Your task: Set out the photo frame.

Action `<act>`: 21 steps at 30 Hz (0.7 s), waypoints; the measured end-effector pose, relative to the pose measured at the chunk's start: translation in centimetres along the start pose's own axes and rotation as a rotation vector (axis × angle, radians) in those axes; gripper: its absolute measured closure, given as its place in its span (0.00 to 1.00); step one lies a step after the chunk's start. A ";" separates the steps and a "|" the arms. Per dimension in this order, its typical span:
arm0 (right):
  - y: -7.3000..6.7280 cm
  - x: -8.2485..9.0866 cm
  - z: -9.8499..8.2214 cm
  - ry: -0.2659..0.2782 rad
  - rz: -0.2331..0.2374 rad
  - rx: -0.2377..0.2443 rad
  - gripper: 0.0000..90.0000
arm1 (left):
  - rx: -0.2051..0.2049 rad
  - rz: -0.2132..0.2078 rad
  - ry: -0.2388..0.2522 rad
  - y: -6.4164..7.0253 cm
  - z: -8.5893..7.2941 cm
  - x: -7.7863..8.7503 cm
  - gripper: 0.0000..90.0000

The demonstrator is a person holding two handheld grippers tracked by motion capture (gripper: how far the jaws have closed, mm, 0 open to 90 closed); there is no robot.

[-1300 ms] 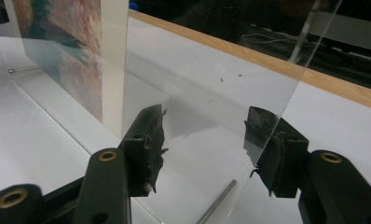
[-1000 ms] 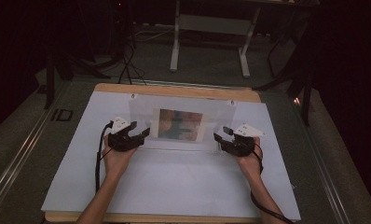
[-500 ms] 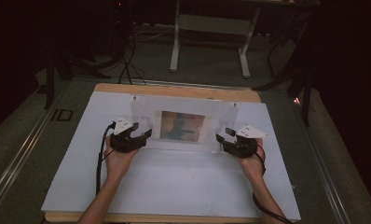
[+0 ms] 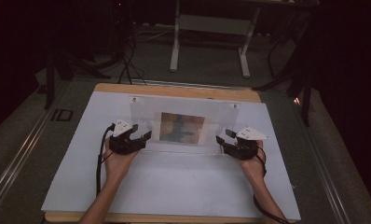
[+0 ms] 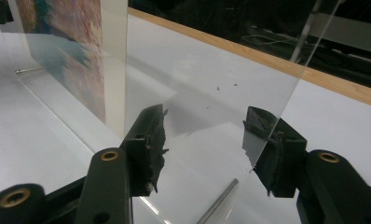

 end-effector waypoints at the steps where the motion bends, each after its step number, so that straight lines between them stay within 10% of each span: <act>1: 0.0 0.0 0.0 -0.001 0.002 -0.002 0.52 | 0.001 -0.002 0.000 0.0 0.0 0.0 0.41; 21: 0.8 -0.2 -0.5 -0.010 0.066 -0.039 0.50 | -0.005 -0.053 0.019 -0.6 -0.6 -0.3 0.38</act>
Point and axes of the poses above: each handheld gripper's, and its own axes: x roughly backward along the jaws, z roughly out of its top, y roughly to its right, the point moved 3 cm from there along -x, roughly forward along the jaws, and after that the axes turned 10 degrees about y, right-handed, at the moved point
